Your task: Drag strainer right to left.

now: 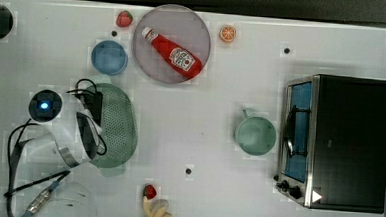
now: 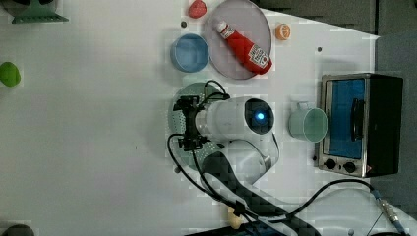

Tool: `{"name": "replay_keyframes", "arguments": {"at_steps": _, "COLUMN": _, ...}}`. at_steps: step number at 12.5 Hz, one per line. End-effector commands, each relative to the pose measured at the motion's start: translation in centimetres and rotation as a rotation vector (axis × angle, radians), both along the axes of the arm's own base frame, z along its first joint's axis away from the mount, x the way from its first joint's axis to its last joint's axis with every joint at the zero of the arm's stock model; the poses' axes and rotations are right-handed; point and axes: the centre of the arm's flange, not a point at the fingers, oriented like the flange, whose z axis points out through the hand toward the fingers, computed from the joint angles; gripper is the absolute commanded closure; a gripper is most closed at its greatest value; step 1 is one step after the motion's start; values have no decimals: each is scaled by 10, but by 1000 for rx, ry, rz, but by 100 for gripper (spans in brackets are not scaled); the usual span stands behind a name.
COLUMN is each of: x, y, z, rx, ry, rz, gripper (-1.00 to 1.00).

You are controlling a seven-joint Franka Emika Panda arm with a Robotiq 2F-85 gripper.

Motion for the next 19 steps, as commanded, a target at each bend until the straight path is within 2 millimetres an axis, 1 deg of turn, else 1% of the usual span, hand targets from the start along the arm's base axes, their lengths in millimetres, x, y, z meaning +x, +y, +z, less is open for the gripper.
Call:
{"name": "replay_keyframes", "arguments": {"at_steps": 1, "x": -14, "y": 39, "z": 8, "rx": 14, "ry": -11, "rz": -26, "gripper": -100}}
{"name": "replay_keyframes", "arguments": {"at_steps": 5, "x": -18, "y": 68, "z": 9, "rx": 27, "ry": -20, "rz": -73, "gripper": -100}}
{"name": "replay_keyframes", "arguments": {"at_steps": 9, "x": -21, "y": 90, "z": 6, "rx": 40, "ry": -28, "rz": -52, "gripper": -100}}
{"name": "replay_keyframes", "arguments": {"at_steps": 10, "x": -20, "y": 94, "z": 5, "rx": 42, "ry": -30, "rz": -49, "gripper": -100}}
{"name": "replay_keyframes", "arguments": {"at_steps": 11, "x": -19, "y": 93, "z": 5, "rx": 40, "ry": -31, "rz": -49, "gripper": -100}}
{"name": "replay_keyframes", "arguments": {"at_steps": 13, "x": -13, "y": 85, "z": 14, "rx": 27, "ry": -31, "rz": -33, "gripper": -100}}
{"name": "replay_keyframes", "arguments": {"at_steps": 14, "x": -12, "y": 75, "z": 23, "rx": -6, "ry": -4, "rz": 19, "gripper": -100}}
{"name": "replay_keyframes", "arguments": {"at_steps": 16, "x": 0, "y": 50, "z": 64, "rx": -49, "ry": 40, "rz": 141, "gripper": -100}}
{"name": "replay_keyframes", "arguments": {"at_steps": 18, "x": 15, "y": 20, "z": 123, "rx": -54, "ry": 54, "rz": 236, "gripper": -100}}
{"name": "replay_keyframes", "arguments": {"at_steps": 19, "x": 23, "y": 1, "z": 156, "rx": -49, "ry": 52, "rz": 267, "gripper": -100}}
